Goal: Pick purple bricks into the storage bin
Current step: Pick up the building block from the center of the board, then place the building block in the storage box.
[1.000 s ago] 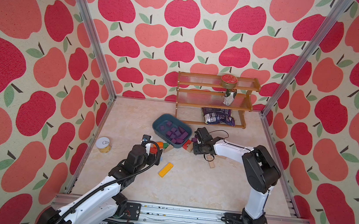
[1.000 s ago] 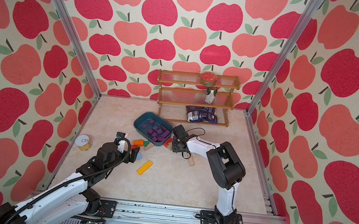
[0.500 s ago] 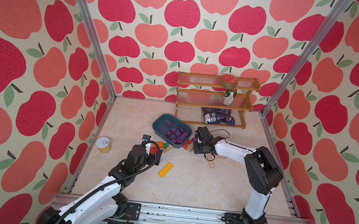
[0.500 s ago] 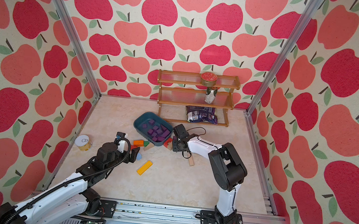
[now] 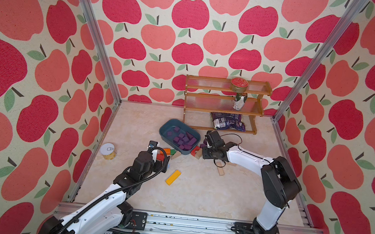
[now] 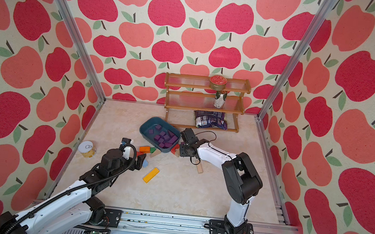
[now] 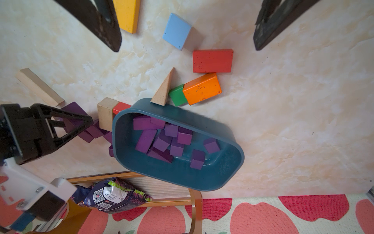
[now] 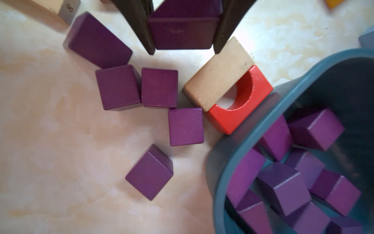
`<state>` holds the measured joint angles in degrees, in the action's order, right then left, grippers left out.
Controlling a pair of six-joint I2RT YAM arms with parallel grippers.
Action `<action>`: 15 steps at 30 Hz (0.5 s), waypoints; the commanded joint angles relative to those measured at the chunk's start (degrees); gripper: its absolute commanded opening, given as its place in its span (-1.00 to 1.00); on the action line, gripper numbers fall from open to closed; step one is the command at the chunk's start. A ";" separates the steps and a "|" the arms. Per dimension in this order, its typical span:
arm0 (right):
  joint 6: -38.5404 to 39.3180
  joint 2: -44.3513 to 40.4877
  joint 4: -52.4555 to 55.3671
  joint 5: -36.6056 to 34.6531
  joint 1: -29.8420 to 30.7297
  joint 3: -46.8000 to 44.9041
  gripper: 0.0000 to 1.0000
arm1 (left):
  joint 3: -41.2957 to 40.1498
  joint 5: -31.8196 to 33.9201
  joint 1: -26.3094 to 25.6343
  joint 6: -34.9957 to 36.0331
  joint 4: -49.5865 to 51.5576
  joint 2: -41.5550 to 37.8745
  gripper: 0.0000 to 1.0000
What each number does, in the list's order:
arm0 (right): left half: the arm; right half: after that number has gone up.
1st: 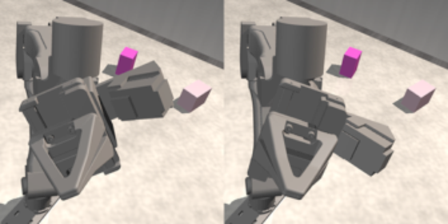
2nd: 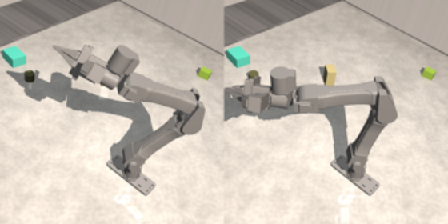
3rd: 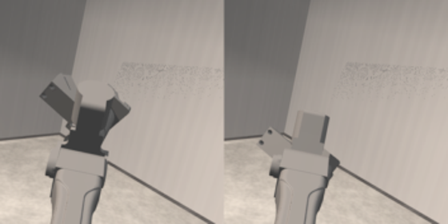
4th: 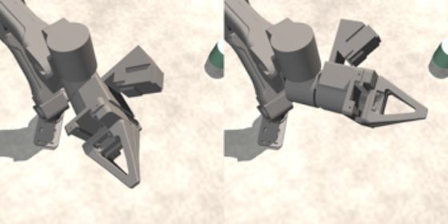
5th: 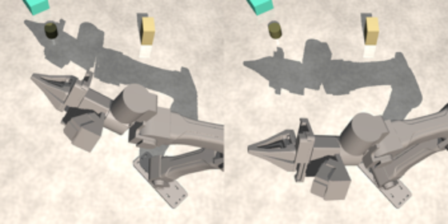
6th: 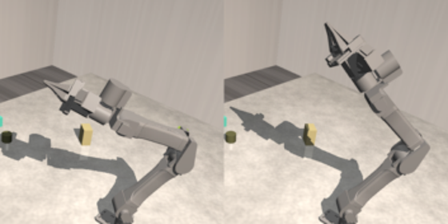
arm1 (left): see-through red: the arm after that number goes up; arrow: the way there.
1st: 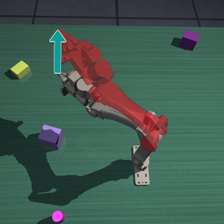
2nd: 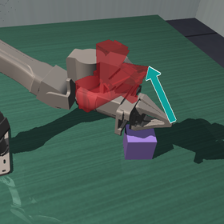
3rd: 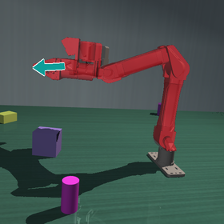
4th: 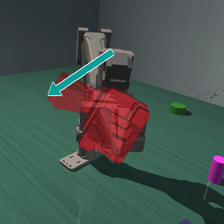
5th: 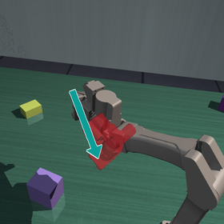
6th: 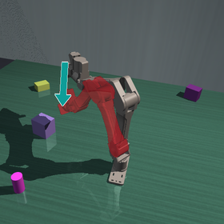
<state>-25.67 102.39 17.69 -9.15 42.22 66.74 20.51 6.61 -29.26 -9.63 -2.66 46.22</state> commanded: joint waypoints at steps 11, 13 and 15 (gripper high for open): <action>-1.04 -5.49 2.55 0.00 1.56 1.80 -0.50 | -0.64 0.51 0.44 -1.24 -0.33 0.63 0.99; -1.15 -5.96 2.56 0.27 1.75 2.15 -0.49 | -0.63 0.52 0.44 -1.26 -0.33 0.63 0.99; -1.16 -6.20 2.42 1.06 1.73 2.77 -0.49 | -0.63 0.53 0.46 -1.32 -0.33 0.54 0.99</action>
<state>-25.89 98.35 18.79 -9.04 43.51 67.55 20.51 6.63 -29.04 -9.63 -2.68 46.89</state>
